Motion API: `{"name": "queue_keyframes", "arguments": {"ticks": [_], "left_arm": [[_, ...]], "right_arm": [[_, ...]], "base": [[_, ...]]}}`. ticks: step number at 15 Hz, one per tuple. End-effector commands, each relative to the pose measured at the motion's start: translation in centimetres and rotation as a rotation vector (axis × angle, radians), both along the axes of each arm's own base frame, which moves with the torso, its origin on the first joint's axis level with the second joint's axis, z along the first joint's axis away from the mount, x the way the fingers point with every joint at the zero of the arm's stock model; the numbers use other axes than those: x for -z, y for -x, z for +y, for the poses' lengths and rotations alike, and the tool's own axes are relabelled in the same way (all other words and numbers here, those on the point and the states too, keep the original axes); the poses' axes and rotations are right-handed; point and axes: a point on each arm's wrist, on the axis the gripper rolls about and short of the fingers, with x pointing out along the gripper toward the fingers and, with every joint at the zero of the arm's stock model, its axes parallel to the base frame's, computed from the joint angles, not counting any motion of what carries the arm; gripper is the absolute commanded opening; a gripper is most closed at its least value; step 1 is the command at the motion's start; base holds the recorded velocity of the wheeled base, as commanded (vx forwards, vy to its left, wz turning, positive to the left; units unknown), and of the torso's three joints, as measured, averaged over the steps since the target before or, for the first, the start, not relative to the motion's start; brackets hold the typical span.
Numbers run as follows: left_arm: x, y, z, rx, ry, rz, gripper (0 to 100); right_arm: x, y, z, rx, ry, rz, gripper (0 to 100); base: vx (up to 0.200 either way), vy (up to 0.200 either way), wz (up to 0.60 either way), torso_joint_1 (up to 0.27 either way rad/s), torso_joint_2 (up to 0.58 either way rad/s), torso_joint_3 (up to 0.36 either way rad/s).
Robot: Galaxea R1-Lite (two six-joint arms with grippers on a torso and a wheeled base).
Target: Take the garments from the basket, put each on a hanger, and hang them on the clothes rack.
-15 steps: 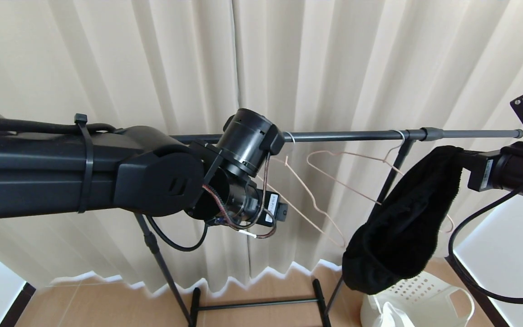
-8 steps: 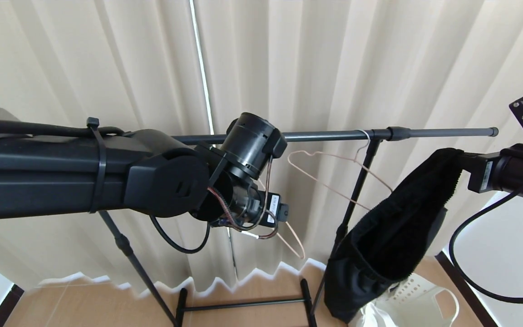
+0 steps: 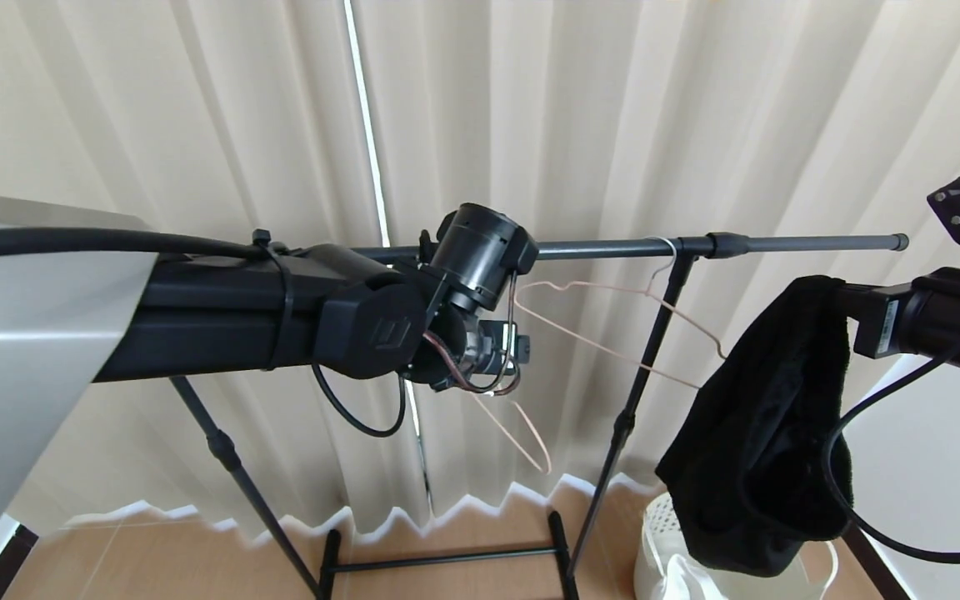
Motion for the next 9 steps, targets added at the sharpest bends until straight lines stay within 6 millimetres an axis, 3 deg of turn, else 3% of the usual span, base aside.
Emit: {"name": "queue_keyframes", "arguments": {"ticks": [1, 9], "left_arm": [[1.5, -1.5, -0.5, -0.027, -0.018, 0.012, 100], [3.5, -2.7, 0.2, -0.093, -0.087, 0.030, 100]], "right_arm": [[0.0, 0.0, 0.0, -0.001, 0.001, -0.001, 0], [0.2, 0.3, 1.2, -0.049, 0.001, 0.007, 0]], "base": [[0.000, 0.000, 0.00, 0.000, 0.00, 0.000], [0.000, 0.000, 0.00, 0.000, 0.00, 0.000]]}}
